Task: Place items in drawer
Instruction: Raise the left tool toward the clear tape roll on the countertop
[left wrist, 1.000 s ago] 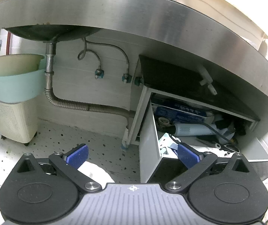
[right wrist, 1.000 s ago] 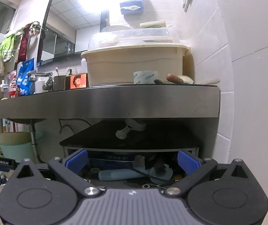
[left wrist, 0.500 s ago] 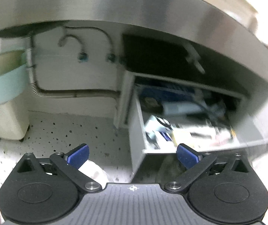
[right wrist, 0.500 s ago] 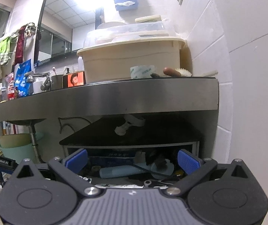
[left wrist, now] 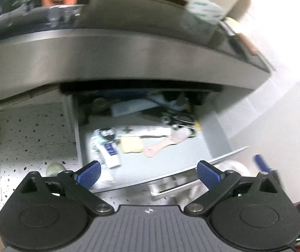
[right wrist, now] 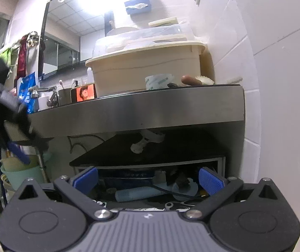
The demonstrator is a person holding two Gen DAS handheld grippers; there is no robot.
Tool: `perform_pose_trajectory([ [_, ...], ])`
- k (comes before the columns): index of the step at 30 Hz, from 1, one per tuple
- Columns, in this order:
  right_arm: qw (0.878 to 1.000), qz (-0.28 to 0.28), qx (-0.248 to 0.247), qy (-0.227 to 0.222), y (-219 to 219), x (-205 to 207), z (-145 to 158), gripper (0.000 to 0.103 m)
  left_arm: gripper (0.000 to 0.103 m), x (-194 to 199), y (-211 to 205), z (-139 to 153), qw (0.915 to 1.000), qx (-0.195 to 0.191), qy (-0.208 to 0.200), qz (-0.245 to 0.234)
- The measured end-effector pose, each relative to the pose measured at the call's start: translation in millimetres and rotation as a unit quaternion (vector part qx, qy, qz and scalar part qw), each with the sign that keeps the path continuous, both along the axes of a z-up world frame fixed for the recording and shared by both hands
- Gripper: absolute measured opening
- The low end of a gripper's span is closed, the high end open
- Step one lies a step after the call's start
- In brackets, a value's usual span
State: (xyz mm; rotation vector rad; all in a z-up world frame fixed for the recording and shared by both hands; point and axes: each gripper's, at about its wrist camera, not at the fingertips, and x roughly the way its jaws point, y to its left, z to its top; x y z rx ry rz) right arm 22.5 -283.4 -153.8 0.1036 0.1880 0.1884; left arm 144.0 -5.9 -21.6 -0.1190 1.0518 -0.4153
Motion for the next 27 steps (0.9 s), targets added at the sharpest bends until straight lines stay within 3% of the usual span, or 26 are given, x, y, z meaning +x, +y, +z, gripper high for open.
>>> perform_pose_trajectory([
  [8, 1.0, 0.015, 0.016, -0.001, -2.2, 0.1, -0.2, 0.103, 0.099, 30.8, -58.6, 75.7, 0.9976, 0.057, -0.029, -0.029],
  [13, 1.0, 0.007, 0.029, 0.006, -6.5, 2.2, -1.2, 0.103, 0.099, 64.1, -92.1, 105.3, 0.9957, 0.079, -0.043, -0.022],
  [16, 0.999, 0.005, 0.037, 0.006, -8.7, 2.5, -1.9, 0.103, 0.099, 88.1, -116.4, 115.0, 0.9925, 0.114, -0.037, -0.024],
  [20, 0.999, 0.007, 0.038, -0.005, -8.9, -1.6, -1.9, 0.103, 0.099, 114.4, -138.9, 124.2, 0.9887, 0.138, -0.059, -0.001],
  [24, 0.999, 0.011, 0.035, -0.013, -8.4, -4.7, -1.6, 0.103, 0.099, 146.8, -148.9, 128.4, 0.9863, 0.143, -0.056, 0.06],
  [27, 0.999, 0.012, 0.033, -0.017, -7.4, -5.9, -1.4, 0.103, 0.088, 172.8, -154.4, 132.0, 0.9832, 0.147, -0.031, 0.103],
])
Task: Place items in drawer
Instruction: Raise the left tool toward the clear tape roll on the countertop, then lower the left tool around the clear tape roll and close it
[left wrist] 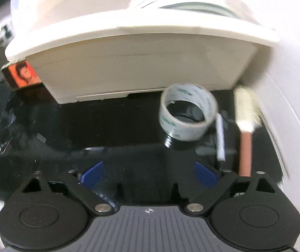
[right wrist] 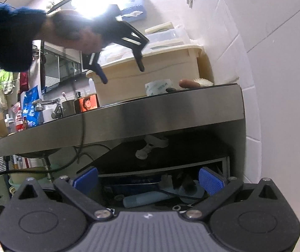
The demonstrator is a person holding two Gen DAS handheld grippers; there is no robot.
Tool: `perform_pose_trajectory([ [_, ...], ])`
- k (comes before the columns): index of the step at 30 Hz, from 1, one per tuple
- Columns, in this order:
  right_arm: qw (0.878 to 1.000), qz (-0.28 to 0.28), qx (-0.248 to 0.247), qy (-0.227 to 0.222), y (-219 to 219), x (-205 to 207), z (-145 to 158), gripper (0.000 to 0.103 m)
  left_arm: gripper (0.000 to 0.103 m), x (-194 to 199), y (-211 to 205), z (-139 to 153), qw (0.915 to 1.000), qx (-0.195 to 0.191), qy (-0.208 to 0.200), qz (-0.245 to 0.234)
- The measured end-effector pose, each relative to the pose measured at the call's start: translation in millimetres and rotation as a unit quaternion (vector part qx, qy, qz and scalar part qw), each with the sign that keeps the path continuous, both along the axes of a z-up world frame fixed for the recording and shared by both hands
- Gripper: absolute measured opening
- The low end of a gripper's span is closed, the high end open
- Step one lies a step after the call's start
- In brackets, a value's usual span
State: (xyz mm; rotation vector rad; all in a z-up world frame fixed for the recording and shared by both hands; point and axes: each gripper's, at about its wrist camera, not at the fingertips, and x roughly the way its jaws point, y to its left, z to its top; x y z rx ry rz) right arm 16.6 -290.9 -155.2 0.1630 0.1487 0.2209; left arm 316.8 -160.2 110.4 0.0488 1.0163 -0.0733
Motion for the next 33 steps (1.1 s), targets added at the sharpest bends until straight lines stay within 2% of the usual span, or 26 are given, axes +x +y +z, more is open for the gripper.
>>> perform_pose_trajectory([
  [1, 1.0, 0.001, -0.001, -0.001, 0.5, -0.4, 0.1, 0.103, 0.084, 8.1, -0.7, 2.1, 0.9999, -0.011, 0.005, 0.005],
  [4, 1.0, 0.005, -0.008, -0.004, 2.8, -1.2, 0.6, 0.103, 0.084, 27.4, -3.6, 10.3, 0.999, -0.037, 0.005, 0.024],
  [8, 1.0, 0.01, -0.016, -0.009, 6.2, -3.2, 1.0, 0.103, 0.084, 52.3, -8.0, 15.5, 0.9971, -0.042, 0.011, 0.062],
  [12, 0.999, 0.013, -0.024, -0.021, 8.8, -7.6, 1.6, 0.103, 0.083, 78.2, -16.6, 6.0, 0.9946, -0.041, 0.057, 0.077],
  [14, 0.999, 0.015, -0.028, -0.025, 9.8, -9.2, 2.0, 0.103, 0.074, 86.2, -17.0, 1.1, 0.9929, -0.045, 0.069, 0.085],
  [18, 0.999, 0.018, -0.034, -0.03, 11.7, -11.7, 2.7, 0.103, 0.069, 98.0, -12.0, -8.6, 0.9864, -0.06, 0.089, 0.125],
  [19, 0.999, 0.018, -0.036, -0.031, 12.1, -12.0, 2.8, 0.103, 0.065, 101.6, -10.1, -12.6, 0.984, -0.068, 0.097, 0.133],
  [20, 0.999, 0.019, -0.037, -0.032, 12.5, -12.3, 2.9, 0.103, 0.061, 104.4, -7.3, -16.1, 0.9813, -0.079, 0.107, 0.139],
  [26, 0.998, 0.019, -0.039, -0.033, 12.8, -12.4, 3.6, 0.103, 0.05, 104.7, 5.9, -32.6, 0.9601, -0.131, 0.161, 0.187],
  [28, 0.999, 0.019, -0.039, -0.033, 13.2, -12.2, 3.4, 0.103, 0.045, 103.2, 6.6, -32.1, 0.9603, -0.14, 0.16, 0.181],
  [31, 0.999, 0.019, -0.039, -0.032, 13.7, -11.7, 3.3, 0.103, 0.041, 97.8, 6.5, -28.7, 0.9605, -0.129, 0.156, 0.191],
  [33, 0.999, 0.019, -0.04, -0.032, 13.7, -11.7, 3.3, 0.103, 0.038, 95.2, 8.9, -27.1, 0.9574, -0.127, 0.159, 0.205],
])
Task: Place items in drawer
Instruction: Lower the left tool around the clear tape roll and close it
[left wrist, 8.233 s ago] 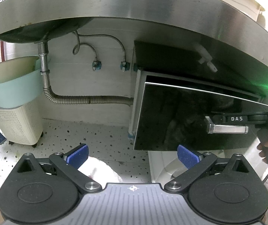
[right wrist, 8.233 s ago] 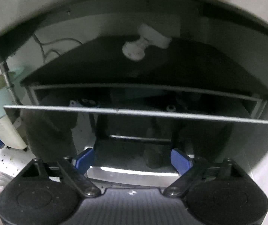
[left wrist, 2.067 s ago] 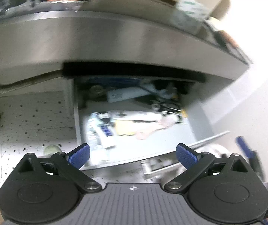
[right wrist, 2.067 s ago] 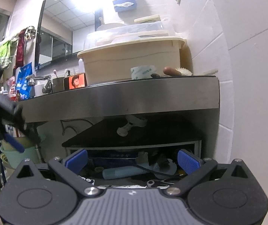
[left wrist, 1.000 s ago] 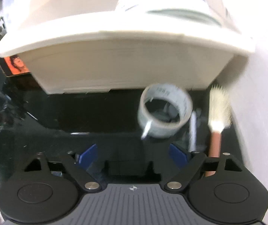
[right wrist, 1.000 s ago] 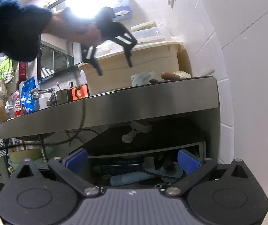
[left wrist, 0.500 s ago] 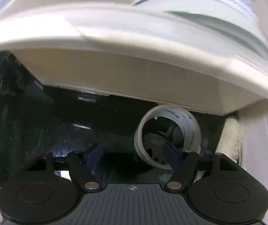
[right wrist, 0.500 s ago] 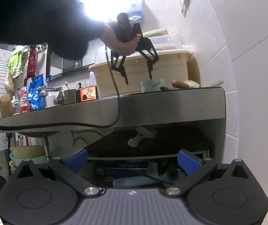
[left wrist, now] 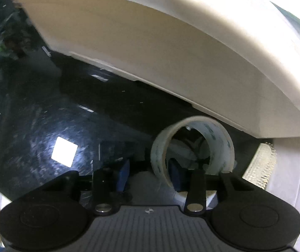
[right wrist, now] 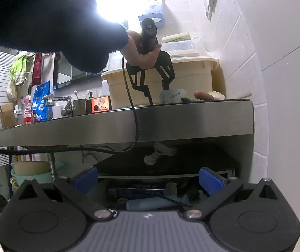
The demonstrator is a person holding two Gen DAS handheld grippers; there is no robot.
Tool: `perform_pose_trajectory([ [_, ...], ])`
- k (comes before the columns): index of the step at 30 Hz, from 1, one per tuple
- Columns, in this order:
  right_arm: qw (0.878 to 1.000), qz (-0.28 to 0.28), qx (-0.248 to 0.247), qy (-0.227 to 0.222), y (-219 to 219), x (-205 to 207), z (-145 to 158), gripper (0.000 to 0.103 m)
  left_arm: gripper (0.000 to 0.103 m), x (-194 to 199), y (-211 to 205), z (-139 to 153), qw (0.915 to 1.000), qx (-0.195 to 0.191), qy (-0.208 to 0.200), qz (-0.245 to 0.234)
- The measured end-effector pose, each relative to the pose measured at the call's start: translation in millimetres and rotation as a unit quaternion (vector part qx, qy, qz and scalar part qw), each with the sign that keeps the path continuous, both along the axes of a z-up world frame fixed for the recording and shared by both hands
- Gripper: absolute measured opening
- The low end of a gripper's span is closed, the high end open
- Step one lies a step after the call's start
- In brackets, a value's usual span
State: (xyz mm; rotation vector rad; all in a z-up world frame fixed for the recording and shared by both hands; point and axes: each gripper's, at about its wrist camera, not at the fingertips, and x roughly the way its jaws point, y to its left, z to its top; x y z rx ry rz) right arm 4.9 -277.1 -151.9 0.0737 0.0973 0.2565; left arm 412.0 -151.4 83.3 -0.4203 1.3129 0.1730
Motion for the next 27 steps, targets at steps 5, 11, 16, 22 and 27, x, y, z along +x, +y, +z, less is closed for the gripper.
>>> perform_pose_trajectory([
  [5, 1.0, 0.0, 0.0, -0.001, -0.5, 0.2, -0.4, 0.103, 0.032, -6.6, 8.9, 2.5, 0.9995, 0.008, 0.017, 0.023],
  [11, 1.0, 0.001, -0.002, -0.001, -0.7, 0.9, -1.1, 0.103, 0.012, -13.9, 14.9, -1.3, 0.9992, -0.034, 0.022, 0.007],
  [16, 1.0, 0.001, -0.005, 0.0, 0.2, 1.0, -0.8, 0.103, 0.004, -22.7, 18.0, 2.5, 0.9995, -0.025, 0.018, -0.007],
  [22, 1.0, 0.001, -0.006, 0.002, 0.6, 2.2, -1.2, 0.103, 0.004, -29.9, 24.5, 0.4, 0.9993, -0.011, 0.026, -0.024],
  [27, 1.0, 0.003, -0.013, 0.004, 3.1, 2.9, -1.5, 0.103, 0.004, -33.3, 36.0, 2.8, 0.999, 0.007, 0.015, -0.043],
])
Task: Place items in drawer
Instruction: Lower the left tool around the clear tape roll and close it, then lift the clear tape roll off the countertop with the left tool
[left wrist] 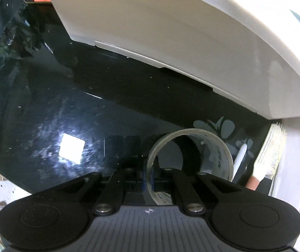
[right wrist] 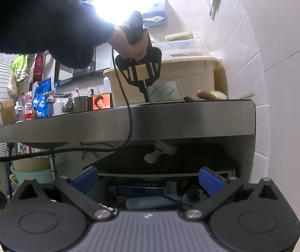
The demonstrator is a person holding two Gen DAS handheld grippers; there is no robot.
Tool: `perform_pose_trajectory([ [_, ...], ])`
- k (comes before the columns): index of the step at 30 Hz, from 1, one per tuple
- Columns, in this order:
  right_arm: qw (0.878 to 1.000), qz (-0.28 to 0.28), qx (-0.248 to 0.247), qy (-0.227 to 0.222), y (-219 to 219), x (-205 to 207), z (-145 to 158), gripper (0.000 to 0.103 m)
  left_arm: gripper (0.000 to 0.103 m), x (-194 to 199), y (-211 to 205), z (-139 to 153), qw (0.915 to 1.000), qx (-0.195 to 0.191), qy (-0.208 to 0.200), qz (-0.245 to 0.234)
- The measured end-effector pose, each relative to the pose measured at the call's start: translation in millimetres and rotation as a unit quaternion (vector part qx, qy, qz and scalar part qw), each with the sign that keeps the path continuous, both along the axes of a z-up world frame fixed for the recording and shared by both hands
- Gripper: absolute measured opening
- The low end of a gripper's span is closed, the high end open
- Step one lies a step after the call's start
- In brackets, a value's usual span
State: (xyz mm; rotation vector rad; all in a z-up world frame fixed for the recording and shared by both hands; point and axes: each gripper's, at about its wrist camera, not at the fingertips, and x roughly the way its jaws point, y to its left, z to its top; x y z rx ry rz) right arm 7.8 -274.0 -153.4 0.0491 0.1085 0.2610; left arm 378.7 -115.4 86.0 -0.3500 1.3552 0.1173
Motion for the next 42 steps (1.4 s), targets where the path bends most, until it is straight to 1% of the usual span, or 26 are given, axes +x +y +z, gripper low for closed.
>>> perform_pose_trajectory([
  [3, 1.0, 0.001, -0.005, 0.001, 2.2, 0.5, 0.1, 0.103, 0.004, -15.9, 6.1, 10.5, 0.9997, 0.011, -0.007, -0.022],
  [8, 1.0, 0.0, -0.008, 0.004, 3.7, 1.0, 0.0, 0.103, 0.004, -45.4, 12.9, 19.5, 0.9976, 0.022, -0.017, -0.064],
  [9, 1.0, 0.0, -0.008, 0.005, 3.7, 1.0, 0.1, 0.103, 0.004, -47.8, 8.9, 14.4, 0.997, 0.027, -0.017, -0.07],
  [10, 1.0, 0.0, -0.007, 0.005, 3.7, 1.1, 0.2, 0.103, 0.004, -55.2, 10.5, 16.0, 0.9963, 0.034, -0.017, -0.078],
  [12, 1.0, -0.001, -0.007, 0.006, 3.9, 1.3, 0.2, 0.103, 0.004, -69.4, 12.4, 17.8, 0.9944, 0.043, -0.019, -0.095],
  [16, 1.0, -0.001, -0.01, 0.006, 5.3, 1.5, 0.5, 0.103, 0.004, -101.6, 15.1, 20.4, 0.9888, 0.045, -0.032, -0.139],
  [20, 1.0, 0.001, -0.018, 0.006, 7.9, 1.1, 0.7, 0.103, 0.004, -128.7, 28.3, 19.5, 0.9848, 0.047, -0.042, -0.161],
  [26, 0.999, 0.003, -0.032, 0.007, 13.0, 1.2, 0.9, 0.103, 0.004, -160.6, 46.2, 1.3, 0.9816, 0.041, -0.055, -0.178],
  [28, 0.999, 0.003, -0.036, 0.007, 14.4, 1.5, 1.1, 0.103, 0.004, -172.0, 50.9, -10.2, 0.9798, 0.052, -0.06, -0.183],
  [31, 0.999, 0.005, -0.044, 0.009, 17.4, 1.7, 1.1, 0.103, 0.004, -182.3, 58.8, -28.4, 0.9781, 0.047, -0.068, -0.191],
  [34, 0.998, 0.008, -0.056, 0.009, 21.7, 1.1, 0.9, 0.103, 0.004, -186.9, 67.4, -46.4, 0.9791, 0.031, -0.077, -0.185],
  [39, 0.997, 0.015, -0.081, 0.007, 30.2, -0.1, -0.3, 0.103, 0.004, -195.2, 78.5, -67.5, 0.9784, 0.031, -0.093, -0.182],
  [42, 0.995, 0.019, -0.094, 0.008, 35.2, 0.4, -0.9, 0.103, 0.004, -203.1, 85.9, -76.9, 0.9777, 0.03, -0.113, -0.174],
])
